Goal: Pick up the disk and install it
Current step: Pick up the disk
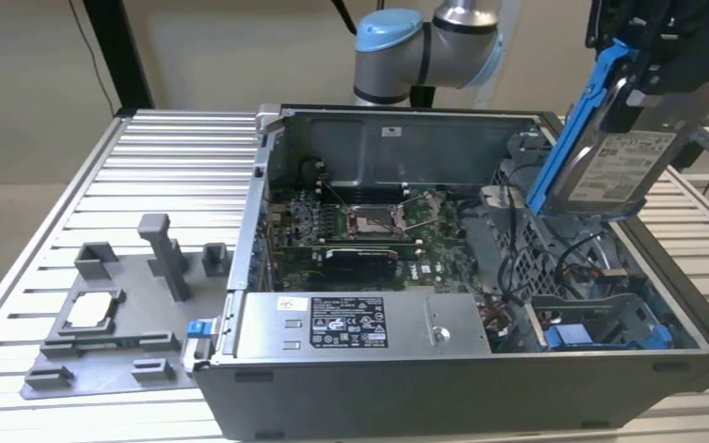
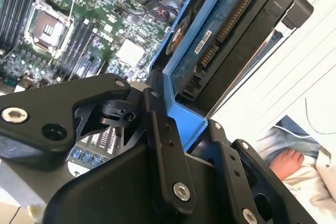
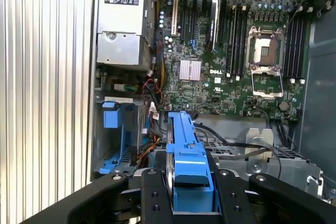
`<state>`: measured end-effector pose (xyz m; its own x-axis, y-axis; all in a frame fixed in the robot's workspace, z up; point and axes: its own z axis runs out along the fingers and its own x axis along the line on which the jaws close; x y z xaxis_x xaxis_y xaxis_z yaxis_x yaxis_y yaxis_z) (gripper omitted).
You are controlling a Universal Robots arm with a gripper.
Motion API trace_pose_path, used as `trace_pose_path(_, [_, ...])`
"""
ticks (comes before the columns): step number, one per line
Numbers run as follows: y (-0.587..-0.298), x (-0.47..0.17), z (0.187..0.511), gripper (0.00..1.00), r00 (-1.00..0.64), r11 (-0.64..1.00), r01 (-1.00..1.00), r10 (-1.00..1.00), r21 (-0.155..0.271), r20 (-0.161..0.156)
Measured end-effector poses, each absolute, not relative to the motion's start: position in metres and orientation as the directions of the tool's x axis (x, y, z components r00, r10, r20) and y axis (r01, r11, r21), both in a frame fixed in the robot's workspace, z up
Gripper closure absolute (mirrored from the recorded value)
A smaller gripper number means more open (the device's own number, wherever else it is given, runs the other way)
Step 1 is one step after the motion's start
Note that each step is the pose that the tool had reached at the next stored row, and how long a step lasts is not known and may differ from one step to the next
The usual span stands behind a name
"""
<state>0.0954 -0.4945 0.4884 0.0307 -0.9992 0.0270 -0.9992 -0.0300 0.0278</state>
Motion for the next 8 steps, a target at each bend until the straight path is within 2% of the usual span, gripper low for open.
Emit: trace_pose_path(8, [-0.5063,0.0954,0.4907,1.0,0.03,-0.03,-0.999,-1.0,0.028,-0.003])
